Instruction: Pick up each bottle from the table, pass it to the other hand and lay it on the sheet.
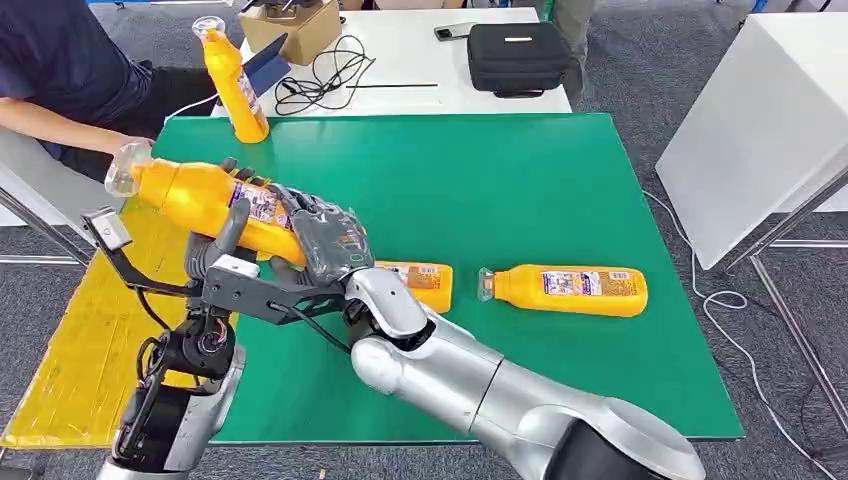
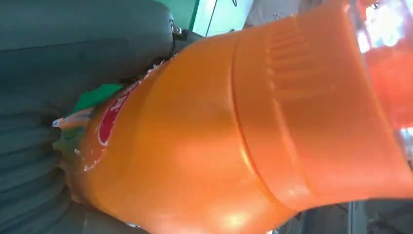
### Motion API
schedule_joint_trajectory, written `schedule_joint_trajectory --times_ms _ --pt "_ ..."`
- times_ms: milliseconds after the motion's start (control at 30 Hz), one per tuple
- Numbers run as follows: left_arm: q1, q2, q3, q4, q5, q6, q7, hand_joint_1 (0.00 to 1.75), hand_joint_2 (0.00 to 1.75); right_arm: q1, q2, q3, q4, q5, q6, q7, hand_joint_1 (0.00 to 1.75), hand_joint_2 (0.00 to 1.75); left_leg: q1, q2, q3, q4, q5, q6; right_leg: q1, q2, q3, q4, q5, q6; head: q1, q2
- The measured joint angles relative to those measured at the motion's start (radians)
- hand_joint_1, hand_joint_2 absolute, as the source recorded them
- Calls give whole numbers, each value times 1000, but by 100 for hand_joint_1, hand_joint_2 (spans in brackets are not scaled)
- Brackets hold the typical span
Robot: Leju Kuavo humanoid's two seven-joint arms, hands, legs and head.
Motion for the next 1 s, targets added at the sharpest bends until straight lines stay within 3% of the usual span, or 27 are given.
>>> schedule_joint_trajectory --times_ms 400,433,467,533,567,800,1000 --pt "19 -1 14 -13 8 3 -11 175 175 1 0 12 6 -22 12 -23 175 175 0 0 0 0 0 0 0 0 0 0 0 0 0 0" --pt "21 -1 15 -13 8 3 -11 175 175 2 0 13 9 -26 12 -26 17 175 0 0 0 0 0 0 0 0 0 0 0 0 0 0" --pt "24 -1 16 -14 8 3 -12 175 175 5 0 13 11 -28 12 -27 0 175 0 0 0 0 0 0 0 0 0 0 0 0 0 0" --pt "30 -2 21 -18 8 3 -12 175 175 8 0 16 15 -31 13 -30 0 175 0 0 0 0 0 0 0 0 0 0 0 0 0 0" --pt "31 -3 24 -19 8 3 -12 175 175 11 0 19 18 -26 16 -33 0 0 0 0 0 0 0 0 0 0 0 0 0 0 0 0" --pt "44 -3 56 -27 -9 -6 -17 175 175 17 -2 -8 51 -6 28 -108 0 0 0 0 0 0 0 0 0 0 0 0 0 0 0 0" --pt "80 2 133 -42 -35 -28 -40 175 175 90 -28 -296 30 158 97 -287 0 0 0 0 0 0 0 0 0 -1 0 0 0 0 0 0"
